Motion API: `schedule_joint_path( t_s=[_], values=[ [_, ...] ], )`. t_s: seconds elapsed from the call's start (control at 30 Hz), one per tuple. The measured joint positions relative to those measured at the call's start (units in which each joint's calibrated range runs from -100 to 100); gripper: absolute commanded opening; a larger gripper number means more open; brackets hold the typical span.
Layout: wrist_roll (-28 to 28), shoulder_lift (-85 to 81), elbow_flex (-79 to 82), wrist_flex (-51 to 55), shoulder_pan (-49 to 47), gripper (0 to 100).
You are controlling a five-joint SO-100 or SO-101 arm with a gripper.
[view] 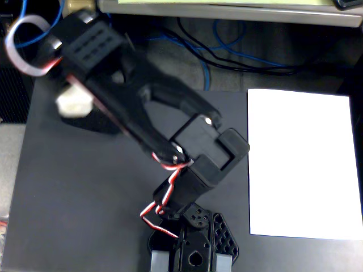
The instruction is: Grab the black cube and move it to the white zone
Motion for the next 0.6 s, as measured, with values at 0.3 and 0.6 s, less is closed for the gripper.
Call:
schedule_joint_path(
  t_s=[0.3, 0.6],
  values=[
    [-2.1, 0.0, 8.4, -1.7, 7.8, 46],
    [-6.9, 0.0, 9.2, -3.2, -1.3, 46]
  ],
)
